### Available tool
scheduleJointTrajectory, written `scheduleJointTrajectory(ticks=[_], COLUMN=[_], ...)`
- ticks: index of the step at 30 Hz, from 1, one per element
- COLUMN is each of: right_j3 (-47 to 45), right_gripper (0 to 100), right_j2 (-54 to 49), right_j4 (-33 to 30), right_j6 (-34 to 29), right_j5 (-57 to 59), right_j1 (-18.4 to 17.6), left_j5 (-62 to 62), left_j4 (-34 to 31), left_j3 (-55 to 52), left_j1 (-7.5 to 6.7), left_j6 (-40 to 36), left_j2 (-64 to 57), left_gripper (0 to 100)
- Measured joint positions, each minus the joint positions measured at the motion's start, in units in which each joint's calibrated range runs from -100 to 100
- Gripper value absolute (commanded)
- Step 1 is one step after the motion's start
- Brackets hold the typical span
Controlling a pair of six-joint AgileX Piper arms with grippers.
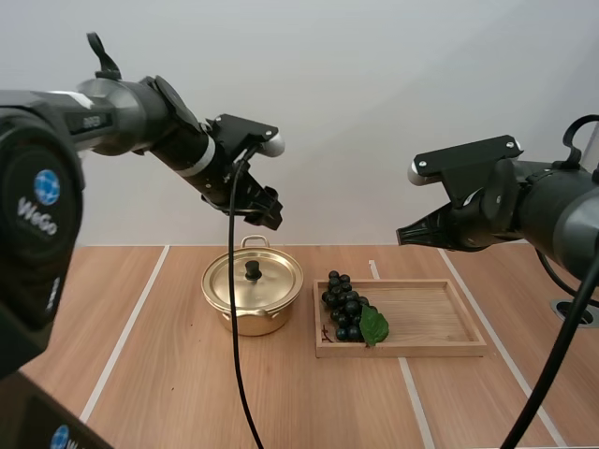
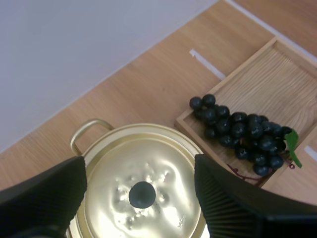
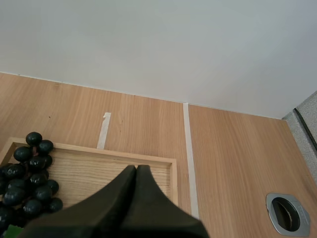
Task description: Open the pot, put the pineapple inside, and close it
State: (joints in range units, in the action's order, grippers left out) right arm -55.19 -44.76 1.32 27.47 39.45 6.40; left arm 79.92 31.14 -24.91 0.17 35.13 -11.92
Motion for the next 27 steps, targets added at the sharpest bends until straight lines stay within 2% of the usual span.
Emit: scheduleJointTrajectory(ticks=[3,4,7,8,9,11,12,14,17,18,20,27], right_j3=[0.0,0.0,0.0,0.0,0.0,0.0,0.0,0.0,-1.95,-6.41,-9.06,-11.45], right_gripper=[0,0,0,0,0,0,0,0,0,0,0,0], right_j2=[0.0,0.0,0.0,0.0,0.0,0.0,0.0,-0.23,-5.95,-13.4,-20.0,-31.88], right_j4=[-0.11,-0.23,-0.23,-0.23,-0.33,-0.33,-0.33,-0.44,-0.32,0.06,0.17,0.29], right_j6=[0.0,0.0,0.0,0.0,0.0,0.0,0.0,0.0,0.0,0.0,0.0,0.0], right_j5=[0.0,0.0,0.0,0.0,0.0,0.0,0.0,0.0,-5.11,-10.21,-14.48,-20.36], right_j1=[0.0,0.0,0.0,0.0,0.0,0.0,0.0,0.0,0.0,0.0,0.03,0.03], left_j5=[3.09,3.44,4.11,4.11,4.37,4.54,4.54,4.54,5.48,4.98,3.56,-6.7], left_j4=[-0.34,-0.62,-1.3,-1.42,-1.54,-1.55,-1.55,-1.65,-5.68,-5.8,-6.02,-6.74], left_j3=[1.19,1.5,1.62,1.62,1.62,1.66,1.66,1.66,1.66,1.66,0.97,-6.72], left_j1=[0.0,0.0,0.0,0.0,0.0,0.0,0.0,0.0,0.0,0.0,0.0,0.0], left_j6=[-0.63,-1.0,-1.36,-1.58,-1.58,-1.68,-1.69,-1.85,-3.26,-3.37,-3.66,-4.08], left_j2=[-4.43,-5.92,-8.57,-9.18,-9.71,-10.28,-10.6,-11.43,-28.32,-31.54,-36.93,-51.55], left_gripper=[99,94,71,55,35,9,0,0,0,0,0,0])
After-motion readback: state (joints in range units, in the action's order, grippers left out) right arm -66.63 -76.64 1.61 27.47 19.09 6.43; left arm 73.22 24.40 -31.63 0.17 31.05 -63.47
